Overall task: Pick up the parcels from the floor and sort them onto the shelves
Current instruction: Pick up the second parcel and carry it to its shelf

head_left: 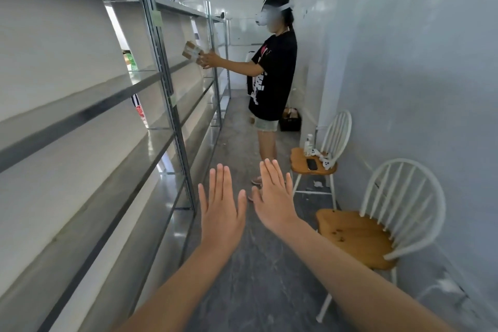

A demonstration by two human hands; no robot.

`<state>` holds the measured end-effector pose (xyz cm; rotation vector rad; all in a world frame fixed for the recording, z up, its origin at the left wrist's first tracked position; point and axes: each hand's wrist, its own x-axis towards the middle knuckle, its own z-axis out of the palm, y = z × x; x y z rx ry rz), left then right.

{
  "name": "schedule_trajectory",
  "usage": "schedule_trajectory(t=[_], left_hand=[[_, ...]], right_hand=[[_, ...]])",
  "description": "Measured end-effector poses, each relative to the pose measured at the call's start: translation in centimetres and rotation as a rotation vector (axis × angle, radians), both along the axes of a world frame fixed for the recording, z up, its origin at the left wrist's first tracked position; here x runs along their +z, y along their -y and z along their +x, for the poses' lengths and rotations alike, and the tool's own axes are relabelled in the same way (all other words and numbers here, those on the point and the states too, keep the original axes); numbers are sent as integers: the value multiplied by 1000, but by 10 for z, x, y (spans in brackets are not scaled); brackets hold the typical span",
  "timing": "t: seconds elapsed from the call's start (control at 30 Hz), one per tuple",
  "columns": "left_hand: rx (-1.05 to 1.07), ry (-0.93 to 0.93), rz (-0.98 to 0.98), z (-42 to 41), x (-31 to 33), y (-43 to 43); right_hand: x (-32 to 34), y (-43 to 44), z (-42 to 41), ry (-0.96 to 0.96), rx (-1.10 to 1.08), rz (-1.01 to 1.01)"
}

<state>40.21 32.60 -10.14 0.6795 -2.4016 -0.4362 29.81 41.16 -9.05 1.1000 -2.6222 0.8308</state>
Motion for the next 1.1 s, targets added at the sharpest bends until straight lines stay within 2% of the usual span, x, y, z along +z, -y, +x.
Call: schedule_trajectory(t=[0.27,0.43,0.6,0.87,1.1], left_hand=[[-38,21,-8,-19,-2,24],[-42,-20,68,-29,4,44],[-65,-45,93,-34,2,57],[-103,-2,227,-28,-18,97],[-128,10,205,-23,-29,118]], right_hand=[[1,27,-10,13,-84,45],[1,51,-16,11,-102,25],[-9,70,-20,-1,-143,91],[-18,91,-21,28,-208,113],[-28,102,-9,2,-187,130]])
